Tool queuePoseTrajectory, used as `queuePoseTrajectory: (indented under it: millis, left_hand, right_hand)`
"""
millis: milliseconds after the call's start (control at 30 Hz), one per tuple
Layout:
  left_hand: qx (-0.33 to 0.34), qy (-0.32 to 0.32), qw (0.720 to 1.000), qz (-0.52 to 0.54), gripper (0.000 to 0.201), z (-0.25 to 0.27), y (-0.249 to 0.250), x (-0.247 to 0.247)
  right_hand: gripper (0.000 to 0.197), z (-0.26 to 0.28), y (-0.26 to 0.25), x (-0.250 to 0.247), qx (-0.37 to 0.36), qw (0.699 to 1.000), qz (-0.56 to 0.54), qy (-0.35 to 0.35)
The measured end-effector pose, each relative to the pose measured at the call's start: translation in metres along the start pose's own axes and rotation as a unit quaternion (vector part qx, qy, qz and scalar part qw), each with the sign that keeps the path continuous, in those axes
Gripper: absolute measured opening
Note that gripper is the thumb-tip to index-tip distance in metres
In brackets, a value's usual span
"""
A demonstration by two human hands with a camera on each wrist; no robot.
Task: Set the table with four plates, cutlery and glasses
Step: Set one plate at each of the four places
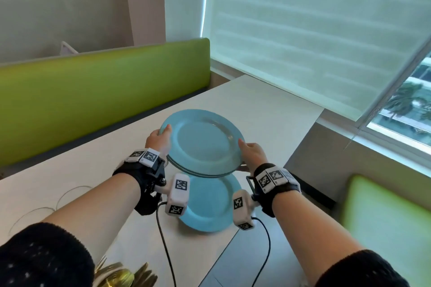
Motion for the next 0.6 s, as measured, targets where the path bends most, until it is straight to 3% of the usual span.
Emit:
queuePoseTrajectory:
  millis: [100,233,367,400,500,600]
  left_hand:
    - [-0.003,-0.037,0.999,0.018,0.042,-0.006,0.012,0.032]
    - [-0.014,-0.036,0.999,-0.007,0.048,-0.019,0.027,0.065]
    - [-0.045,-0.040,0.998,-0.020,0.086,-0.058,0.021,0.103]
    - [-0.051,-0.039,0.998,-0.029,0.087,-0.069,0.020,0.113]
    - [-0.045,-0.024,0.998,-0.040,0.062,-0.062,0.038,0.122]
    - [-0.052,0.019,0.996,-0.073,0.058,-0.076,0.038,0.128]
  right_hand:
    - [0.022,-0.030,-0.007,-0.023,-0.038,0.997,0.048,0.057]
    - [0.023,-0.068,-0.014,-0.041,-0.009,0.998,0.008,0.059]
    - [0.021,-0.107,-0.026,-0.053,0.028,0.999,-0.017,0.042]
    - [0.017,-0.118,-0.029,-0.058,0.035,0.998,-0.014,0.041]
    - [0.011,-0.143,-0.035,-0.073,0.040,0.998,-0.015,0.041]
    - [0.038,-0.178,-0.029,-0.091,0.032,0.998,0.041,0.042]
Point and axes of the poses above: each hand's wrist, its own z-axis away from the middle knuckle, its own x-axis out of the palm, y = z × x, the point moved 6 cm from there along -z, towards the middle knuckle, and after that the axes turned 14 degrees about -z, right-handed, at the moved point
